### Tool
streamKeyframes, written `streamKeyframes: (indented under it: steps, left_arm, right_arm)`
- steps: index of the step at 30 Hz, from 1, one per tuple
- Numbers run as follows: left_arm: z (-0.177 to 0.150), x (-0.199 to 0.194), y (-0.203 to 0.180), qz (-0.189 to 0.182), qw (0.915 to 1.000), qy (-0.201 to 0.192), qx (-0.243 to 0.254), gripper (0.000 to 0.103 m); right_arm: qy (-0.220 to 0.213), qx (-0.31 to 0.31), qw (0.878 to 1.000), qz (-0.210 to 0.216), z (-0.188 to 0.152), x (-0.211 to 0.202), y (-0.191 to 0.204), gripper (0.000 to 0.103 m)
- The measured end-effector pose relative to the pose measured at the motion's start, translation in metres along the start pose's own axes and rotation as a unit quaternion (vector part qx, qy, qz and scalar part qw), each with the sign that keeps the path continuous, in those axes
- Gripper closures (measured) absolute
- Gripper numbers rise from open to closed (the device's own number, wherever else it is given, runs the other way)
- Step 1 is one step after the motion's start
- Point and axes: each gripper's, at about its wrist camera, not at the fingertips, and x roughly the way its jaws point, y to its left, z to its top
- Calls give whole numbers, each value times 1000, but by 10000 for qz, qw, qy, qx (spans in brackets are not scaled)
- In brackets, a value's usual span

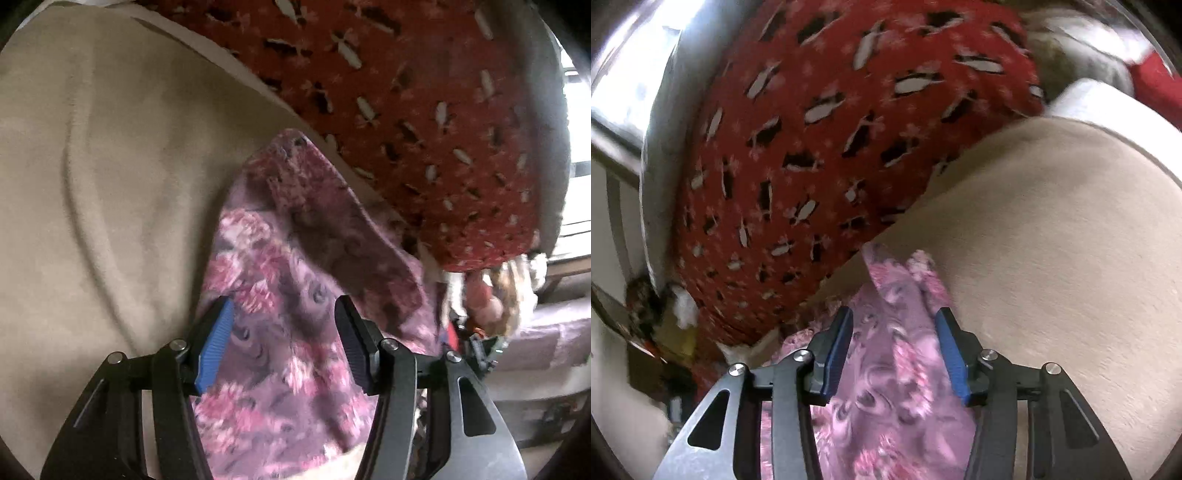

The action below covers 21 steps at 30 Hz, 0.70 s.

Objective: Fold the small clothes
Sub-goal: 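Fold the held shirt end over the shirt with both grippers and release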

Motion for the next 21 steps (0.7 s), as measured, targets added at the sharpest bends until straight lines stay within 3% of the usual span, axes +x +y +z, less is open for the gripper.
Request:
streamKeyframes:
  steps: [3, 4, 5, 6, 9, 10, 11, 13, 14, 17, 20, 21]
  left_arm:
    - [8, 12, -5, 151, 9997, -118, -117, 48]
    - [11, 12, -6, 171, 9996, -171, -157, 48]
    - [13, 10, -6, 181, 9994, -246, -182, 48]
    - [14, 9, -6, 205, 9991, -323, -194, 48]
    - [24, 10, 4, 425, 9969, -495, -442, 48]
    - [27, 12, 9, 429, 9960, -476, -615, 51]
    - [30, 12, 18, 378, 9944, -446, -885, 57]
    - [31, 7, 30, 75, 9908, -441, -1276, 57]
    - [30, 3, 36, -109, 9890, -417, -1416, 57]
    - [15, -14, 36, -113, 9925, -398, -1146, 57]
    - [-18, -22, 20, -77, 9977, -332, -593, 56]
    - [-32, -22, 14, -102, 9986, -295, -428, 56]
  right_arm:
    - [143, -619, 9972, -402, -1, 16, 18, 57]
    - [210, -835, 9945, -604, -1, 22, 22, 83]
    - [254, -966, 9928, -663, 1, 24, 25, 101]
    - [228, -956, 9937, -535, 5, 23, 25, 99]
    - [-480, -432, 9979, -60, 22, 0, 7, 99]
    - [-446, -212, 9986, -171, 25, 4, -4, 99]
    - [-203, -87, 9990, -395, 25, 14, -14, 99]
    - [356, 12, 9958, -847, 18, 34, -28, 97]
    - [281, 93, 9970, -708, 15, 30, -30, 94]
    - [-159, 418, 9987, -227, 8, 0, -36, 85]
    - [-114, 424, 9990, 76, -5, -24, -45, 70]
    - [-96, 434, 9989, 125, -12, -33, -49, 60]
